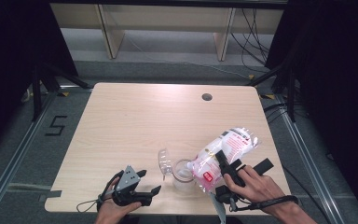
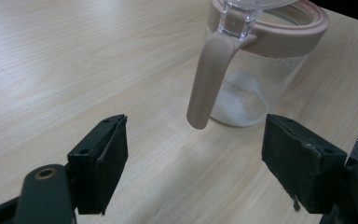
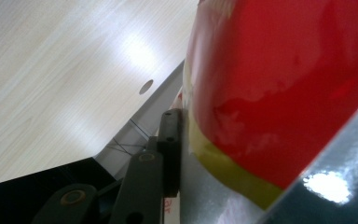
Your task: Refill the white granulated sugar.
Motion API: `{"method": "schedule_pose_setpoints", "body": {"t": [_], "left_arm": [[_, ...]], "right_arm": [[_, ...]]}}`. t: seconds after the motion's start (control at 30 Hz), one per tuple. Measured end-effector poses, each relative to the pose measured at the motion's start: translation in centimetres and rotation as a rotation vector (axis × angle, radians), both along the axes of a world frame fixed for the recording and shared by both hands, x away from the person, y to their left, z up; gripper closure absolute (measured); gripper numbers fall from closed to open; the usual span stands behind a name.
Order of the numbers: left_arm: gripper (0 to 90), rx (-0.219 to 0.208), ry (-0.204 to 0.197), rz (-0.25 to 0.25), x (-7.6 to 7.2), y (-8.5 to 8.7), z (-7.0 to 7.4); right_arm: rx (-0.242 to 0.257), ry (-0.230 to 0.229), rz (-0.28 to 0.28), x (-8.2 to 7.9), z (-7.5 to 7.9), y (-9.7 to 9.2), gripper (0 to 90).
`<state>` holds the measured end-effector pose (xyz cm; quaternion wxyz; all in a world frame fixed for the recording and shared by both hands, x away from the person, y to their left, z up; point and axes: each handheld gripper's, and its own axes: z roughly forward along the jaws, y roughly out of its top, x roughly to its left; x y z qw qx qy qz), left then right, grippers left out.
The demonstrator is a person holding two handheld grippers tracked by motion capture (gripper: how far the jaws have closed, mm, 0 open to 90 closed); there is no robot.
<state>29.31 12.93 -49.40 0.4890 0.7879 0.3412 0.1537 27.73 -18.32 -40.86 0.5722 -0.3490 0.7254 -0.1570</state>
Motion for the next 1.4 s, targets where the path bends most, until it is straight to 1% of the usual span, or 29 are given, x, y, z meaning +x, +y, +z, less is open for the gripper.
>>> {"method": "schedule_pose_setpoints", "body": {"t": [0.03,0.07,0.13,0.2,0.23,0.4,0.43,0.47,0.6,0.63,0.67,0.77,0.8,0.87,0.93,0.97,1.0,1.03,1.1,1.27,1.3,1.33,1.37,1.4], "left_arm": [[22.3,0.016,-0.001,-0.003,0.00,0.10,0.06],[22.3,0.009,-0.004,-0.007,0.04,0.10,0.02],[22.3,0.010,-0.003,-0.007,0.04,0.10,0.03],[22.3,0.016,-0.002,-0.003,0.02,0.10,0.06],[22.3,0.016,-0.002,-0.003,0.01,0.09,0.05],[22.3,0.015,-0.003,-0.003,0.03,0.11,0.06],[22.3,0.009,-0.004,-0.007,0.05,0.10,0.02],[22.3,0.010,-0.004,-0.006,0.05,0.10,0.03],[22.3,0.009,-0.004,-0.006,0.04,0.09,0.03],[22.3,0.008,-0.004,-0.006,0.04,0.09,0.04],[22.3,-0.002,0.010,0.007,-0.06,0.02,0.01],[22.3,-0.004,0.010,0.009,-0.04,0.04,0.01],[22.3,-0.004,0.010,0.009,-0.04,0.03,0.01],[22.3,-0.003,0.010,0.008,-0.04,0.02,0.01],[22.3,-0.003,0.010,0.008,-0.06,0.02,0.01],[22.3,-0.004,0.010,0.008,-0.06,0.03,0.01],[22.3,-0.008,0.010,0.009,-0.06,0.00,0.00],[22.3,-0.004,0.010,0.008,-0.05,0.04,0.01],[22.3,-0.004,0.010,0.009,-0.05,0.03,0.02],[22.3,-0.001,0.011,0.008,-0.05,0.02,0.01],[22.3,-0.004,0.014,0.008,-0.07,0.00,0.00],[22.3,0.007,0.000,-0.003,0.02,0.08,0.04],[22.3,-0.002,0.011,0.008,-0.06,0.02,0.01],[22.3,-0.002,0.010,0.007,-0.05,0.03,0.01]], "right_arm": [[0.000,0.000,-0.001,-0.01,-0.01,-0.01,72.7],[-0.030,-0.002,0.020,0.12,0.16,0.07,72.7],[-0.043,0.000,0.026,0.17,0.17,0.08,72.8],[-0.029,-0.040,0.062,0.19,0.02,-0.07,72.8],[-0.021,-0.031,0.092,0.45,-0.05,-0.14,72.8],[-0.029,-0.033,0.091,0.47,-0.05,-0.14,73.0],[-0.020,-0.031,0.086,0.46,-0.07,-0.17,73.0],[-0.031,-0.033,0.092,0.45,-0.04,-0.13,73.0],[-0.031,-0.034,0.096,0.43,-0.01,-0.11,73.1],[-0.037,-0.036,0.098,0.45,0.04,-0.08,73.2],[-0.036,-0.037,0.097,0.45,0.06,-0.08,73.2],[-0.036,-0.039,0.096,0.44,0.10,-0.06,73.3],[-0.025,-0.037,0.089,0.43,0.07,-0.10,73.3],[-0.026,-0.036,0.086,0.40,0.09,-0.08,73.3],[-0.039,-0.041,0.094,0.41,0.11,-0.02,73.4],[-0.060,-0.041,0.100,0.46,0.17,0.14,73.4],[-0.093,-0.045,0.103,0.47,0.31,0.24,73.4],[-0.091,-0.057,0.102,0.40,0.33,0.21,73.5],[-0.068,-0.054,0.104,0.39,0.19,0.17,73.5],[-0.077,-0.063,0.101,0.37,0.23,0.15,73.8],[-0.084,-0.061,0.101,0.39,0.23,0.16,73.8],[-0.095,-0.053,0.098,0.42,0.20,0.15,73.9],[-0.108,-0.053,0.094,0.41,0.21,0.14,73.9],[-0.107,-0.056,0.093,0.40,0.20,0.14,74.0]]}}
